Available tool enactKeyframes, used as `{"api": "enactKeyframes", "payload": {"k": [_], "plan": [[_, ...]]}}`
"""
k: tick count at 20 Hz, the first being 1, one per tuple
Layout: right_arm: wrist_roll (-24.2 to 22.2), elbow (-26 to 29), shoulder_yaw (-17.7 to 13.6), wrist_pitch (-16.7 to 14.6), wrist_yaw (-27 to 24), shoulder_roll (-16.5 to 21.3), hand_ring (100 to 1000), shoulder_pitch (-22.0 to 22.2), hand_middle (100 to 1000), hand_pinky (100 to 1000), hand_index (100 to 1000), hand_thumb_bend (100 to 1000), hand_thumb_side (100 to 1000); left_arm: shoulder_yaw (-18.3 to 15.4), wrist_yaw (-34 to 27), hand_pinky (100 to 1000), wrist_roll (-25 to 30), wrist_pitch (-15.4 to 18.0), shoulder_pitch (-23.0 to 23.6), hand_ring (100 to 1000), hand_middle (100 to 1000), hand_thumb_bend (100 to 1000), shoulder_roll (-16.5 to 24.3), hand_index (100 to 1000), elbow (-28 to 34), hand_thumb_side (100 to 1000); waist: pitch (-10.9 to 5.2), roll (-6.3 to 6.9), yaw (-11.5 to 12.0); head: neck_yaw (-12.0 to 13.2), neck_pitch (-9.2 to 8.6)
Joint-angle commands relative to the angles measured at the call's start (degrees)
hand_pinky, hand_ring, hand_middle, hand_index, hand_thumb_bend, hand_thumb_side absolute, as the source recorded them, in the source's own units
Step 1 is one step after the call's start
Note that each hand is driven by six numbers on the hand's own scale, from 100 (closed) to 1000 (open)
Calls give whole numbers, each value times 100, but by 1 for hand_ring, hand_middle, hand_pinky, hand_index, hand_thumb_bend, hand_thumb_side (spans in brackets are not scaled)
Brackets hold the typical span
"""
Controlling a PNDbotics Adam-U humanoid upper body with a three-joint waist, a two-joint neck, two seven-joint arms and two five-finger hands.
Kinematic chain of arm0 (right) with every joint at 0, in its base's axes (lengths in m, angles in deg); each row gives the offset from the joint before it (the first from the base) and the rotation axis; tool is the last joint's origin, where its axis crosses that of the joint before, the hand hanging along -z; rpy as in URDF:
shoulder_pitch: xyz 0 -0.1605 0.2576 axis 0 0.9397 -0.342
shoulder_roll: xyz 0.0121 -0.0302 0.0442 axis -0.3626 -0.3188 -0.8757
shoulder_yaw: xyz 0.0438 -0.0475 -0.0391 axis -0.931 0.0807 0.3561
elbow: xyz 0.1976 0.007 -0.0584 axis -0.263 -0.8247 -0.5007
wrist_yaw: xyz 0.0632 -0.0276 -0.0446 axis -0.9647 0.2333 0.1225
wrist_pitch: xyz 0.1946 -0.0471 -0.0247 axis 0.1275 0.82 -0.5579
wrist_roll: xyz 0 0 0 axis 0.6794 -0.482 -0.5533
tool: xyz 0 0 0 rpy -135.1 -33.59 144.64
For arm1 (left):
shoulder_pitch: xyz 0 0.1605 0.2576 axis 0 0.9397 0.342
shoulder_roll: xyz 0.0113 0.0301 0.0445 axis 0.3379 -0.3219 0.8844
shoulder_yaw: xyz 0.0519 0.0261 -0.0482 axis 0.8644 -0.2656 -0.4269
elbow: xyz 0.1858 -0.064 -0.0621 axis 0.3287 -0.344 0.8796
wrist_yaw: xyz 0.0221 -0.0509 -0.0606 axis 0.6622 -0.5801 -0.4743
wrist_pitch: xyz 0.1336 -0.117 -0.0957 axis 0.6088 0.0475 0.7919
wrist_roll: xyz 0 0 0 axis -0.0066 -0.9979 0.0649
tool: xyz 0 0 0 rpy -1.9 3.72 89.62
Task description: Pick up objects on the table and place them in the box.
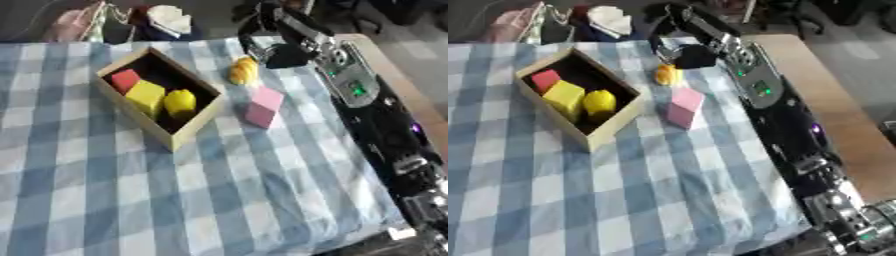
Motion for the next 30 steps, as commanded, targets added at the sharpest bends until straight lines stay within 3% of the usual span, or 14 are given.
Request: {"api": "enactKeyframes", "payload": {"k": [1,7,13,19,24,27,28,30], "plan": [[-92,-648,-132,-107,841,219,753,-483,805,804,897,100,278,-227,99,725,14,-122,241,537,599,100,-214,760,226,469,-147,116,69,-73,-51],[-60,-1566,-371,-298,2338,139,776,-1042,820,813,904,100,289,-333,291,727,114,-261,533,537,599,100,-579,761,383,481,-185,111,176,-126,0],[-255,-1810,-392,-482,3064,256,802,-1014,847,824,931,100,424,-361,364,728,233,-359,645,537,599,100,-739,762,317,497,-247,81,193,-134,65],[-630,-1622,-294,-715,3002,522,816,-791,861,831,951,106,552,-376,429,728,320,-441,725,536,599,100,-838,763,160,517,-300,62,185,-104,87],[-1019,-1119,-76,-953,2722,829,832,-530,874,837,960,183,598,-391,491,728,340,-472,768,535,598,100,-870,764,65,527,-340,36,164,-75,115],[-1176,-922,-18,-962,2624,906,832,-441,874,837,960,183,598,-391,505,728,342,-476,775,535,598,100,-878,764,44,527,-348,30,159,-74,122],[-1231,-891,24,-969,2623,924,848,-391,893,840,968,263,647,-390,509,728,344,-478,777,535,598,100,-883,765,40,531,-352,25,158,-70,121],[-1399,-811,178,-1060,2698,955,854,-194,903,841,970,321,672,-385,526,728,361,-487,784,535,598,100,-903,766,33,534,-361,15,161,-65,121]]}}
